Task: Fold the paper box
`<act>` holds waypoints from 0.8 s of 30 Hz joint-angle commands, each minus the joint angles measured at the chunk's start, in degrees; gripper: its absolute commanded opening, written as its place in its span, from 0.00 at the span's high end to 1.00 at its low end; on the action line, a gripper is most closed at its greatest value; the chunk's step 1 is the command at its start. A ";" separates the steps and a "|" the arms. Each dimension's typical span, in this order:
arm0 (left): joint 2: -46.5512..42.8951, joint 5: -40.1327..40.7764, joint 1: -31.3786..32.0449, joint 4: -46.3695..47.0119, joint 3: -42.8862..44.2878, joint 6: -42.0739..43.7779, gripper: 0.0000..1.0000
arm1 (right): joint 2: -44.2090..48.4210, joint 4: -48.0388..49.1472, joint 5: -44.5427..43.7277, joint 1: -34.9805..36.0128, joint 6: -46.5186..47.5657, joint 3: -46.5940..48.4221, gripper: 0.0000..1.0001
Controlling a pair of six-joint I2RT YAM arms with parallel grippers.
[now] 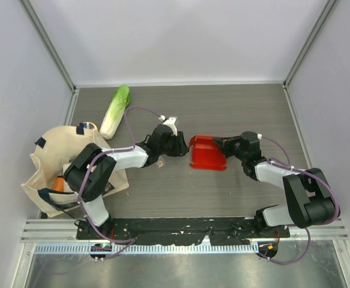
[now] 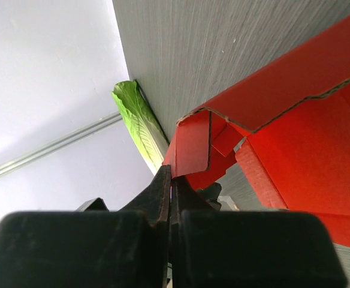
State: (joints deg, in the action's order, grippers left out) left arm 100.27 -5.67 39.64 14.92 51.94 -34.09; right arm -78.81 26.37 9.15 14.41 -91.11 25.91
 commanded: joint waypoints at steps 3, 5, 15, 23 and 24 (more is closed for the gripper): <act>2.65 2.77 2.11 0.12 3.33 -3.09 0.54 | -1.26 -3.77 3.24 -1.40 -3.90 2.30 0.99; 3.97 3.03 2.81 -0.50 3.95 -3.53 0.54 | -1.18 -5.53 3.51 -1.67 -3.55 3.00 0.99; 8.18 14.10 4.75 -9.28 7.99 -2.04 0.57 | -3.46 -11.95 6.58 -2.64 -4.69 7.31 0.99; 11.26 14.90 4.75 -11.93 9.84 -2.39 0.58 | -3.81 -14.06 8.60 -3.95 -7.76 8.28 0.99; 11.18 14.99 4.75 -11.84 9.58 -2.30 0.58 | -3.81 -14.50 8.78 -4.04 -8.11 8.63 0.99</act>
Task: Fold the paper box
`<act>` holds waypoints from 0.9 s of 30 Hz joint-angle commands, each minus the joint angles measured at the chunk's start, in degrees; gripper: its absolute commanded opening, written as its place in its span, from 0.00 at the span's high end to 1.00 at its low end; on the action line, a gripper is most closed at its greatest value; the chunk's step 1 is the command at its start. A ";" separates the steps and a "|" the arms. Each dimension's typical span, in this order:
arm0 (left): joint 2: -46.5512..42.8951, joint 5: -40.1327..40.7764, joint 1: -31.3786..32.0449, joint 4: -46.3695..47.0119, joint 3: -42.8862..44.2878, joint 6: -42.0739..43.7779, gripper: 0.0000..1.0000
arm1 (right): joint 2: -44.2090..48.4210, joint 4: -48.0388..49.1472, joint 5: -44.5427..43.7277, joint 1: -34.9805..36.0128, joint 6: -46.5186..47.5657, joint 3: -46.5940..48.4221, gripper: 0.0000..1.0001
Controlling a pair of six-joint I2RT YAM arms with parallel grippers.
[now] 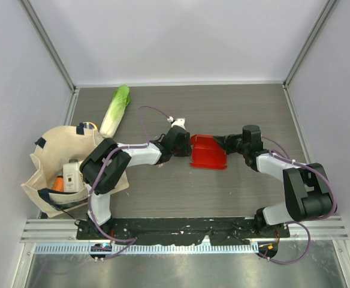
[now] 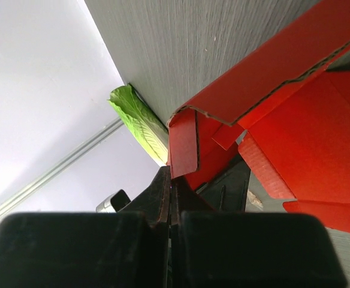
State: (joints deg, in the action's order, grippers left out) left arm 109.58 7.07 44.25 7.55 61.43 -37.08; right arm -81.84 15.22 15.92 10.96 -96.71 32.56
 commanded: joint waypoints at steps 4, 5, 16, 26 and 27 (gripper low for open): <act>-3.38 2.42 0.14 -1.15 -3.67 1.22 0.61 | -0.34 -3.88 1.74 -1.20 -2.08 2.51 0.99; -4.97 1.90 0.14 0.43 -6.64 2.53 0.60 | -0.33 -3.45 1.92 -1.38 -2.00 2.43 0.99; -15.28 -1.97 -0.04 11.78 -10.99 12.20 0.46 | 0.10 -3.53 1.83 -1.82 -1.12 2.42 0.99; -6.66 -0.92 0.05 9.59 -0.27 16.34 0.52 | 0.90 -4.42 0.43 -1.82 0.64 2.69 0.99; -6.05 -0.92 0.05 9.15 0.35 16.60 0.55 | 1.07 -4.24 0.34 -1.82 0.90 2.60 0.99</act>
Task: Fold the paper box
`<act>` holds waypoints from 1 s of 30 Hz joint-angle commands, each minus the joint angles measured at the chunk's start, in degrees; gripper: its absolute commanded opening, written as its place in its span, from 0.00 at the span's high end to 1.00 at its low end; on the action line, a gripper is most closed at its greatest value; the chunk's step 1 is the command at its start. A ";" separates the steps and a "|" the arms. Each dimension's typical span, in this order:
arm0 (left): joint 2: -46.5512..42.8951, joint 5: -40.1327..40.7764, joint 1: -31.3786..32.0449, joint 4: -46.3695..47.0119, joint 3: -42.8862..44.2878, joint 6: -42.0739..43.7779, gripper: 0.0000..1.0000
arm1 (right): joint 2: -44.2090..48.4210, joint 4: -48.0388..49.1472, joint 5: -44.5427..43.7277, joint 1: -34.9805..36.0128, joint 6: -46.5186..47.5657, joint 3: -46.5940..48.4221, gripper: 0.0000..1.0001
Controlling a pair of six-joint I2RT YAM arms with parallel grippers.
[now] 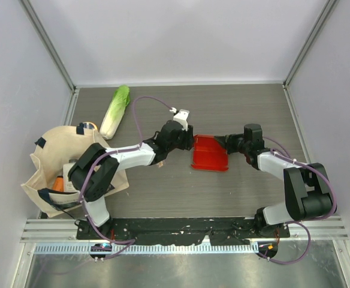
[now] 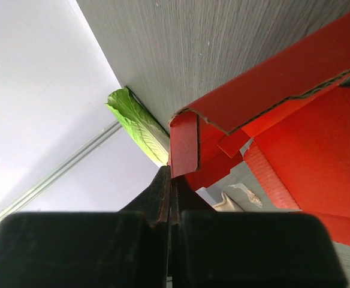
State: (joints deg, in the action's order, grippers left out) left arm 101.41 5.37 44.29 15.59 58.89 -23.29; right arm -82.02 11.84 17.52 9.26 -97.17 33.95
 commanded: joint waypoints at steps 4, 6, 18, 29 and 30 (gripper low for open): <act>3.80 0.35 0.00 -1.18 5.09 3.34 0.66 | 1.86 -0.41 -1.78 -0.12 3.03 1.29 0.99; 3.71 -0.44 -0.08 -1.36 5.27 3.42 0.74 | 2.12 -0.06 -2.31 -0.20 4.69 1.29 0.98; 2.13 -4.22 0.00 -2.24 6.41 5.71 1.00 | 6.17 -1.71 -2.58 1.55 41.06 7.34 0.46; -0.42 -4.75 0.00 -6.97 7.99 9.06 1.00 | 9.94 -15.35 -8.35 10.33 60.65 13.68 0.36; -0.42 -4.84 0.00 -7.68 8.34 8.79 1.00 | 10.30 -14.57 -8.20 11.13 61.21 12.55 0.38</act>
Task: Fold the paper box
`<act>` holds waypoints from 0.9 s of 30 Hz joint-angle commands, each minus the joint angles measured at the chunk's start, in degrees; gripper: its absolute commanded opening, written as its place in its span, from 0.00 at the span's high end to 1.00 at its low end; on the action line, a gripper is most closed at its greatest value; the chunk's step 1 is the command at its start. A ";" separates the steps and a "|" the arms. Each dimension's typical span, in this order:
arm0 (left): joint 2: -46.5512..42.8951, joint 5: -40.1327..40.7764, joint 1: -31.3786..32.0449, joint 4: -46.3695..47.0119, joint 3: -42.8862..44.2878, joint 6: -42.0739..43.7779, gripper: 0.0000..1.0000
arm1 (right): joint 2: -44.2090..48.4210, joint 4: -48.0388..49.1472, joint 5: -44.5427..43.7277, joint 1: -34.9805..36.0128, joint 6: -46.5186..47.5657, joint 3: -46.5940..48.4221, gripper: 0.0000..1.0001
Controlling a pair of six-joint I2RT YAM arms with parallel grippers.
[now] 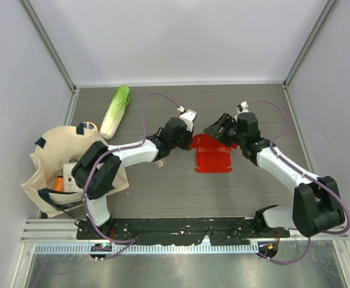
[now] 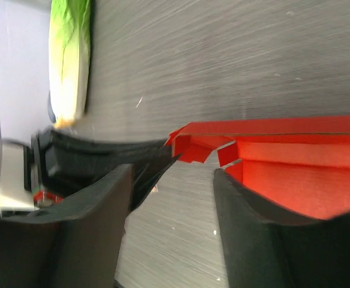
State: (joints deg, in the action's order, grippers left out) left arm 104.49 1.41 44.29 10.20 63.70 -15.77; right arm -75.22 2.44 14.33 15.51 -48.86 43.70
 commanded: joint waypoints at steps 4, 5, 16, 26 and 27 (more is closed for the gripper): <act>-3.50 -1.15 -0.08 -3.25 4.33 0.57 1.00 | 3.77 9.21 -5.09 12.59 12.21 -5.46 0.66; -3.59 -1.15 -0.17 -3.34 4.24 0.56 1.00 | 3.77 10.99 -6.32 14.27 12.12 -7.99 0.71; -2.80 -1.15 -0.08 -4.30 4.50 -1.45 1.00 | 2.01 24.62 -22.50 19.74 13.97 -17.51 0.99; -1.66 -2.29 -0.17 -5.45 5.64 -4.79 1.00 | -8.27 36.67 -23.20 20.52 10.98 -21.90 0.99; -1.57 -2.20 -0.17 -5.54 5.82 -5.93 1.00 | -9.15 37.46 -23.47 20.70 10.02 -22.34 0.99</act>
State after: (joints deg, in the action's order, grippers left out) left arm 103.44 -0.27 44.27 4.82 66.70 -19.03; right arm -81.60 31.31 -6.72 35.20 -37.28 22.74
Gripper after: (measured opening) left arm 0.011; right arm 0.026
